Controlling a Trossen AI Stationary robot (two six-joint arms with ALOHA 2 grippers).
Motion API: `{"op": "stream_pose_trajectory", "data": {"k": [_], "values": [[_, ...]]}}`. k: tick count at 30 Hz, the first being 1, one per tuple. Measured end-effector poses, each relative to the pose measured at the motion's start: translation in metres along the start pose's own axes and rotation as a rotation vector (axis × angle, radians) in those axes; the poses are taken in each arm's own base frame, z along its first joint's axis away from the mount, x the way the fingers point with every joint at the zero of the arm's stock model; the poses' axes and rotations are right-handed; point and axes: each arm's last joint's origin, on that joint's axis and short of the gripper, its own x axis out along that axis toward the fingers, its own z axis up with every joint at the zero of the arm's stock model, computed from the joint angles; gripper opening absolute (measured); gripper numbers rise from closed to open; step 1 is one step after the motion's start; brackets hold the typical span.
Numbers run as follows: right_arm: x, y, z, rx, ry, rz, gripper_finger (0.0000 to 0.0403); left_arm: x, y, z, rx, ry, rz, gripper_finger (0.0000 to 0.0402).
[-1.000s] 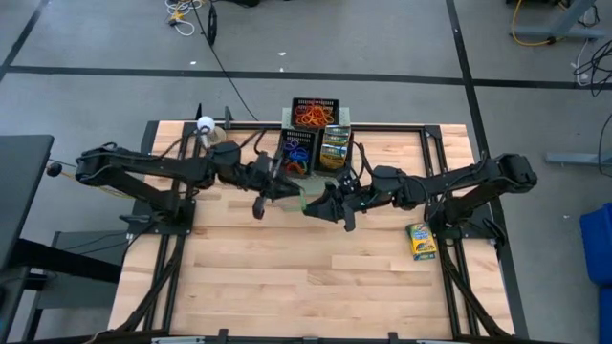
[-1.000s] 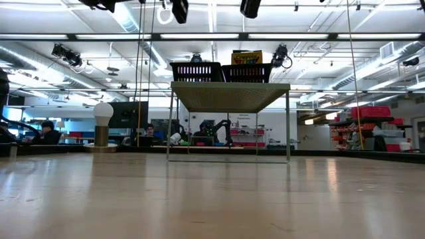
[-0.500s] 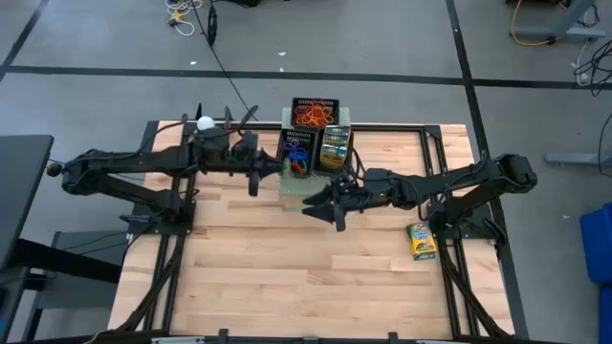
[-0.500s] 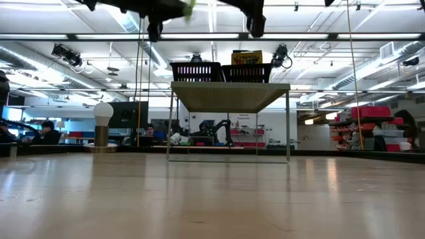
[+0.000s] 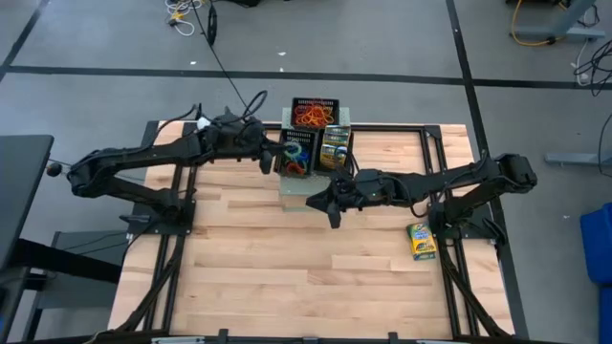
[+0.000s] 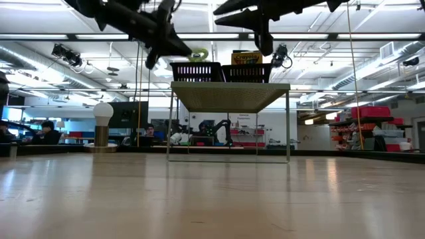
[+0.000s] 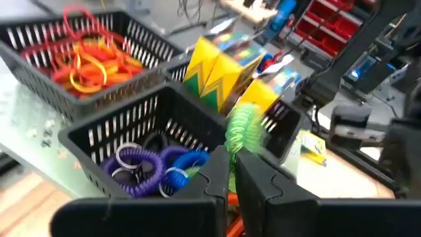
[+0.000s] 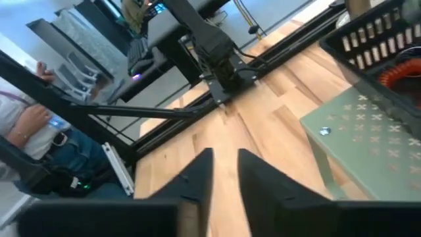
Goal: Pick & Place Office Desk Supplies
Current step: Put the green spiral keychain into the bottom left black bin, then put the yellow crayon box into the bottom left black bin
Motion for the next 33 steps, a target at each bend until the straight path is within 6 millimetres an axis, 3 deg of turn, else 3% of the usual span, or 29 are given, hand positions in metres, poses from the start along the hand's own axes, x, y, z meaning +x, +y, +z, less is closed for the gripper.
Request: {"op": "stream_pose_trajectory", "data": {"k": [4, 7, 16, 20, 23, 26, 33], "values": [[0.0, -0.001, -0.001, -0.006, 0.003, -0.024, 0.0026, 0.013, 0.01, -0.007, -0.052, 0.058, 0.007, 0.0035], [0.0, -0.001, -0.001, -0.003, 0.005, -0.027, 0.0006, 0.016, 0.012, -0.01, -0.051, 0.079, 0.017, 0.0066], [-0.032, 0.005, 0.005, 0.047, 0.003, -0.136, 0.0016, 0.012, 0.009, -0.004, -0.009, 0.096, 0.019, 0.0168], [-0.054, 0.011, 0.003, 0.089, 0.001, -0.21, 0.0011, 0.005, 0.002, 0.014, 0.09, 0.073, 0.017, 0.019], [-0.071, 0.018, -0.007, 0.144, 0.024, -0.283, 0.0004, -0.01, -0.006, 0.033, 0.127, 0.02, 0.014, 0.0177], [-0.081, 0.025, -0.023, 0.229, 0.045, -0.362, 0.0004, -0.03, -0.013, 0.036, 0.136, -0.021, -0.021, 0.0141], [-0.1, 0.042, -0.086, 0.544, 0.167, -0.57, 0.0004, -0.057, -0.022, -0.006, 0.187, -0.104, -0.16, 0.0027]]}}
